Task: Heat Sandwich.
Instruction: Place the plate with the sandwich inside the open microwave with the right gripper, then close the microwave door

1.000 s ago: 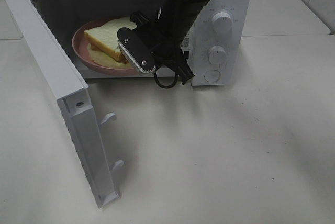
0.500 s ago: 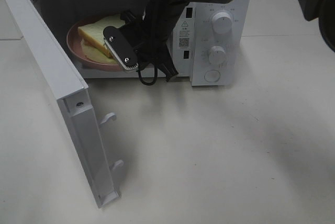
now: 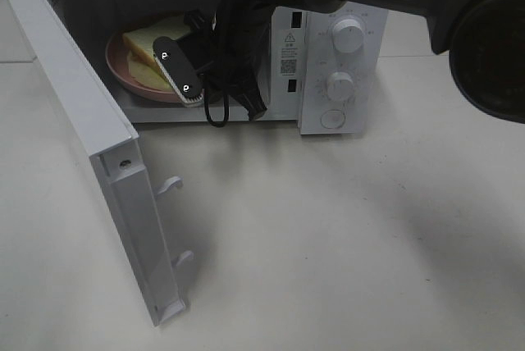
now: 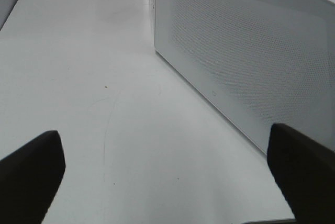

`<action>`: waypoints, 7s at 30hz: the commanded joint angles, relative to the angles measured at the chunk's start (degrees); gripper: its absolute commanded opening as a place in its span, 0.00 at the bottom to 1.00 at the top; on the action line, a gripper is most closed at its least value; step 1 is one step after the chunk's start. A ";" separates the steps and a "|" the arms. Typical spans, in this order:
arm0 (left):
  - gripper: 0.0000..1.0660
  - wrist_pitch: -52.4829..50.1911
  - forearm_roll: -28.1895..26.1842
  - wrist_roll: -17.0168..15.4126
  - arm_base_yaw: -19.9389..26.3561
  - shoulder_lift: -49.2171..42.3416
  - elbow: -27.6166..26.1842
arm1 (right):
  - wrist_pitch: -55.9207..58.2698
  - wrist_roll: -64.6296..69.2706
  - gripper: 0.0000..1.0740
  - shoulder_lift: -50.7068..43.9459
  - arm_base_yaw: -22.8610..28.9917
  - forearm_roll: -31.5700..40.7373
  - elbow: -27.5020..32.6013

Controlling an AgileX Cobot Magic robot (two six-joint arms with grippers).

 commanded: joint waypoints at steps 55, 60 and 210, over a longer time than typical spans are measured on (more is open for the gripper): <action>0.96 0.06 -0.11 0.11 0.17 -1.38 0.17 | -1.66 3.78 0.35 9.00 0.17 -3.04 -13.12; 0.96 0.06 -0.11 0.11 0.17 -1.38 0.17 | -2.92 3.72 0.43 9.05 0.17 -3.04 -11.80; 0.96 0.06 0.00 0.11 0.17 -1.38 0.17 | 10.03 82.22 0.71 -89.61 -0.57 0.92 74.77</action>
